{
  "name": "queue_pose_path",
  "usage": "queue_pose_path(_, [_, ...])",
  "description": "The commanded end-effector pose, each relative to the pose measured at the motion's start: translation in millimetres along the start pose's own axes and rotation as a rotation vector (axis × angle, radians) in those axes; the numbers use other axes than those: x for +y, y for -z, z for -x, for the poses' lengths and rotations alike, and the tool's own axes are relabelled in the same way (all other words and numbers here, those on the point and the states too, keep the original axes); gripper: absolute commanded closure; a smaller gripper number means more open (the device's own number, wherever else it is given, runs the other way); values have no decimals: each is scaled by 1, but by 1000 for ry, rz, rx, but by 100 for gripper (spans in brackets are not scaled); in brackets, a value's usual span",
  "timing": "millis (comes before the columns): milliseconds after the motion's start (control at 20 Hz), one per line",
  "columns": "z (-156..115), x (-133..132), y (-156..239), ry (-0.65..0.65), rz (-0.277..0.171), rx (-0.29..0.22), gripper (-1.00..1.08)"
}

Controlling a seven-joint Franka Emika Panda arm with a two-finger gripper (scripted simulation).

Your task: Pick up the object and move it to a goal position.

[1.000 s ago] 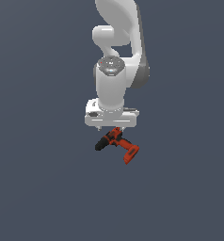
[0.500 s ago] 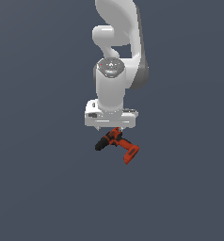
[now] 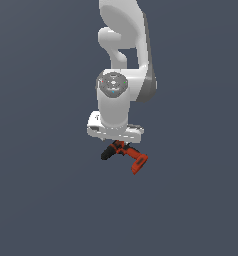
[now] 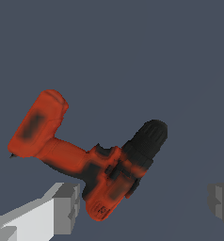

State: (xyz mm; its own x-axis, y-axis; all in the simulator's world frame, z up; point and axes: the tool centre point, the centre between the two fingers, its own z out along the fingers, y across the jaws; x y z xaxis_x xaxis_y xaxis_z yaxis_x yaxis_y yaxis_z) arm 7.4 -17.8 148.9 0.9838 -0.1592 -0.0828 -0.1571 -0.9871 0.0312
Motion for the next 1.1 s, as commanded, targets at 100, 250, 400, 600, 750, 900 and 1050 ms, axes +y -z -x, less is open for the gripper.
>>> queue_pose_path(100, [-8, 6, -12, -110, 7, -63, -100])
queue_pose_path(250, [-13, 10, -23, -200, 18, -115, -100])
queue_pose_path(400, [-18, 15, -33, -292, 33, -168, -100])
queue_pose_path(600, [-22, 20, -47, -412, 60, -238, -100])
queue_pose_path(750, [-24, 23, -58, -500, 85, -288, -100])
queue_pose_path(900, [-25, 25, -68, -583, 114, -336, -100])
queue_pose_path(1050, [-25, 27, -76, -653, 142, -377, -100])
